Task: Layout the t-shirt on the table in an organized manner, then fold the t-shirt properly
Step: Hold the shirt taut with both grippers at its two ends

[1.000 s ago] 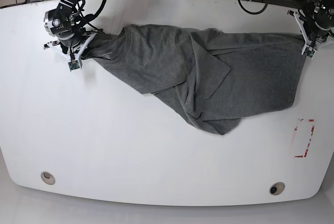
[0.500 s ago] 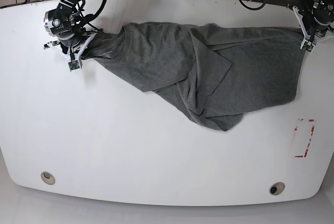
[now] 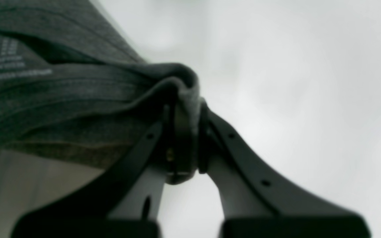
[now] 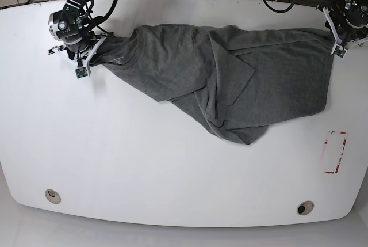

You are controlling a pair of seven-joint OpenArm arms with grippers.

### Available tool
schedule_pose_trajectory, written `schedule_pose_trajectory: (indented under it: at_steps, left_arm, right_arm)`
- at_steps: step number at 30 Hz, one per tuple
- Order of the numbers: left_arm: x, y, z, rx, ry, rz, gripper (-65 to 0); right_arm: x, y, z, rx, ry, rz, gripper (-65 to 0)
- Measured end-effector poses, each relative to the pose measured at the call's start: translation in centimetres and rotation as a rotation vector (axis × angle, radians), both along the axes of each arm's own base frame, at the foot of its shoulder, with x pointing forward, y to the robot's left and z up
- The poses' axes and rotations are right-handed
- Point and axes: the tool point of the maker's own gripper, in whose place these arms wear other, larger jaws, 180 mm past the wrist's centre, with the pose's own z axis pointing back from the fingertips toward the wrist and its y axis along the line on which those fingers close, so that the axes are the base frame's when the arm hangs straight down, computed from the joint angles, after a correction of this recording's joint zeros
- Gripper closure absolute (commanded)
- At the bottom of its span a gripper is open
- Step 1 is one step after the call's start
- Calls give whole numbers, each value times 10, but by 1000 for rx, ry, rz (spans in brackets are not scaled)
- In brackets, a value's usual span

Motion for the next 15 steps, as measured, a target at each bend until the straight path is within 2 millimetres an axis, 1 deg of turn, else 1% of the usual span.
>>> schedule_pose_trajectory:
  at_steps: [1,2,6,9,11,13,15]
  left_arm:
    - [0,0,0,0,-1,0,-507]
    - [0,0,0,1,1,0,-512]
    - [1,0,0,0,-3,0,-492]
    - [7,0,3,2,-16,3,-485]
    - [16,1,7,3,-38,10,-486]
    - [33,1,15,5,-87,10,-486]
    - [55,-1,27,-5,-157,1,-486]
  right_arm:
    - [1,0,0,0,-2,0,-2]
    - [1,0,0,0,-2,0,-2]
    - [2,0,1,0,-4,0,-2]
    - [2,0,1,0,-5,0,-2]
    - [3,0,2,0,-7,0,-2]
    - [5,0,3,0,-11,0,-2]
    - [7,0,4,1,-17,0,-2]
